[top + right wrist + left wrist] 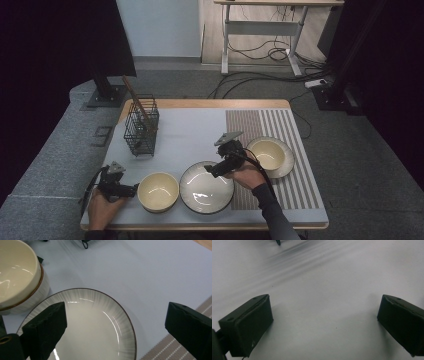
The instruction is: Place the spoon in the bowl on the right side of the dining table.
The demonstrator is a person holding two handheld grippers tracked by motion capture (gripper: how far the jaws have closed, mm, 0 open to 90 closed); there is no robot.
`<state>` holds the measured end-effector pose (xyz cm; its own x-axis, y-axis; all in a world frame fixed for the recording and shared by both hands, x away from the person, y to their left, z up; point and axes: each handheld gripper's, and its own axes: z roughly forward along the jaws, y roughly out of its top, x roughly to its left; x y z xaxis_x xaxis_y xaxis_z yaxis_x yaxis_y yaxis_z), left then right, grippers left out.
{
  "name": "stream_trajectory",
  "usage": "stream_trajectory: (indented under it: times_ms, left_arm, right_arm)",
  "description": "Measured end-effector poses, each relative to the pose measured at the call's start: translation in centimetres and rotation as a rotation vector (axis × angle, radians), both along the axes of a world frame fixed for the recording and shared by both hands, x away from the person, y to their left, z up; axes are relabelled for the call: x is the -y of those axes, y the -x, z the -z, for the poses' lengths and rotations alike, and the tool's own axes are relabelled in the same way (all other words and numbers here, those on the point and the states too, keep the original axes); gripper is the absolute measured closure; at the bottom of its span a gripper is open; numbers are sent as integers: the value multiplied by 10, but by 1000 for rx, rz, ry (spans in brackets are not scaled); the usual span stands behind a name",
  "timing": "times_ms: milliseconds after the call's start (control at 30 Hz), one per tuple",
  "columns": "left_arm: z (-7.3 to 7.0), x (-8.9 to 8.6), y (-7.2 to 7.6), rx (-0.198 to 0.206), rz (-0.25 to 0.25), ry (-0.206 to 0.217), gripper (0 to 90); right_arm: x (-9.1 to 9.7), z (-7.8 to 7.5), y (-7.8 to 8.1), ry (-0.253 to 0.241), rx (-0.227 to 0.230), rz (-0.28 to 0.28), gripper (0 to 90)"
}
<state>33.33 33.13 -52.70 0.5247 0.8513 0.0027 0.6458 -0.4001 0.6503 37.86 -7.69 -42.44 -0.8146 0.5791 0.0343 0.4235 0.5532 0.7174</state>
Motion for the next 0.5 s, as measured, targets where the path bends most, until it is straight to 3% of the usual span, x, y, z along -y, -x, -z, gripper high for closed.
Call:
stream_trajectory:
  times_ms: [500]
  left_arm:
    - [0,0,0,-1,1,0,0]
  right_arm:
    - [-41,-8,-10,-20,23,-47,252]
